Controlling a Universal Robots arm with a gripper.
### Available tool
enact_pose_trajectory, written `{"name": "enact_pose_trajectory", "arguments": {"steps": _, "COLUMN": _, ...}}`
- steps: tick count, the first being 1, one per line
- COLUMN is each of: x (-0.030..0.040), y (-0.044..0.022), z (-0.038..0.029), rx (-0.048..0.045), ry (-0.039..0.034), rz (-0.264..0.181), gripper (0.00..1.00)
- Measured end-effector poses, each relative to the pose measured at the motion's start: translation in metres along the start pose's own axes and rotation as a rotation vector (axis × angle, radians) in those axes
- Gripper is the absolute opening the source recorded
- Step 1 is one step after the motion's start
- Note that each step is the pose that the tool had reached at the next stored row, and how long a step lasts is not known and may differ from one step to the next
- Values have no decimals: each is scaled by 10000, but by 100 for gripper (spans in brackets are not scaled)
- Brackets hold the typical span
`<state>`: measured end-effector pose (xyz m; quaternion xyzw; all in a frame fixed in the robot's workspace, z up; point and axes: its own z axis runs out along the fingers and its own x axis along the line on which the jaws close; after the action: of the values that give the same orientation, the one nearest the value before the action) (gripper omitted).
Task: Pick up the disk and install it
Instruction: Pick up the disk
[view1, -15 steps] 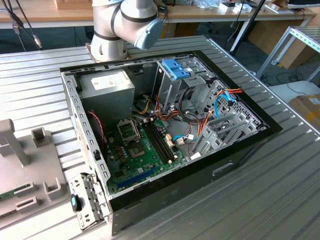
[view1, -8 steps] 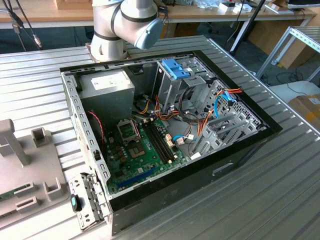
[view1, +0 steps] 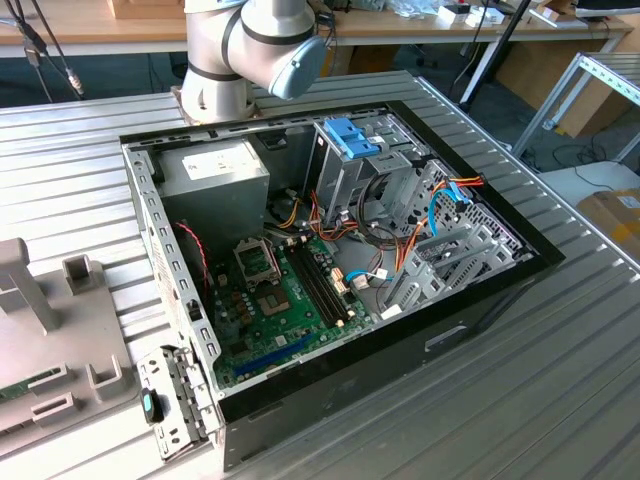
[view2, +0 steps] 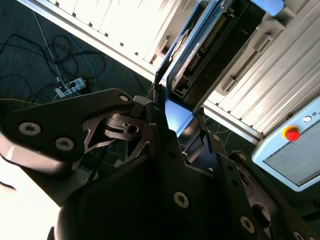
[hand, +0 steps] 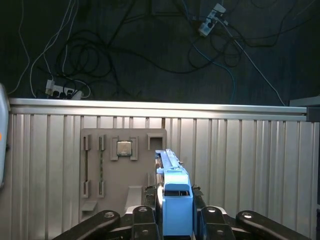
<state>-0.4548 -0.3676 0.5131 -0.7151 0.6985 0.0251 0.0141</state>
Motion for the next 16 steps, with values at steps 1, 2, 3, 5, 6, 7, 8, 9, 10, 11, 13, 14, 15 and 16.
{"name": "enact_pose_trajectory", "arguments": {"steps": 1, "x": 0, "y": 0, "z": -1, "rx": 0, "ry": 0, "rz": 0, "gripper": 36}}
{"name": "enact_pose_trajectory", "arguments": {"steps": 2, "x": 0, "y": 0, "z": -1, "rx": -1, "ry": 0, "rz": 0, "gripper": 36}}
{"name": "enact_pose_trajectory", "arguments": {"steps": 3, "x": 0, "y": 0, "z": -1, "rx": 0, "ry": 0, "rz": 0, "gripper": 36}}
{"name": "enact_pose_trajectory", "arguments": {"steps": 5, "x": 0, "y": -8, "z": -2, "rx": -1, "ry": 0, "rz": 1, "gripper": 36}}
{"name": "enact_pose_trajectory", "arguments": {"steps": 6, "x": 0, "y": -17, "z": -1, "rx": 0, "ry": 0, "rz": 0, "gripper": 36}}
{"name": "enact_pose_trajectory", "arguments": {"steps": 7, "x": 1, "y": -27, "z": -1, "rx": 0, "ry": 0, "rz": -1, "gripper": 36}}
{"name": "enact_pose_trajectory", "arguments": {"steps": 8, "x": 1, "y": -46, "z": -2, "rx": -1, "ry": 0, "rz": 0, "gripper": 36}}
{"name": "enact_pose_trajectory", "arguments": {"steps": 9, "x": 1, "y": -76, "z": -2, "rx": 0, "ry": 0, "rz": 0, "gripper": 36}}
{"name": "enact_pose_trajectory", "arguments": {"steps": 10, "x": 2, "y": -96, "z": -2, "rx": 0, "ry": 0, "rz": 0, "gripper": 36}}
{"name": "enact_pose_trajectory", "arguments": {"steps": 11, "x": 2, "y": -115, "z": -3, "rx": 0, "ry": 0, "rz": -1, "gripper": 36}}
{"name": "enact_pose_trajectory", "arguments": {"steps": 13, "x": 0, "y": -194, "z": -4, "rx": 0, "ry": 0, "rz": 0, "gripper": 36}}
{"name": "enact_pose_trajectory", "arguments": {"steps": 14, "x": -1, "y": -239, "z": -4, "rx": 0, "ry": 0, "rz": 0, "gripper": 36}}
{"name": "enact_pose_trajectory", "arguments": {"steps": 15, "x": -1, "y": -258, "z": -5, "rx": 0, "ry": 0, "rz": 0, "gripper": 36}}
{"name": "enact_pose_trajectory", "arguments": {"steps": 16, "x": -2, "y": -286, "z": -5, "rx": -1, "ry": 0, "rz": -1, "gripper": 36}}
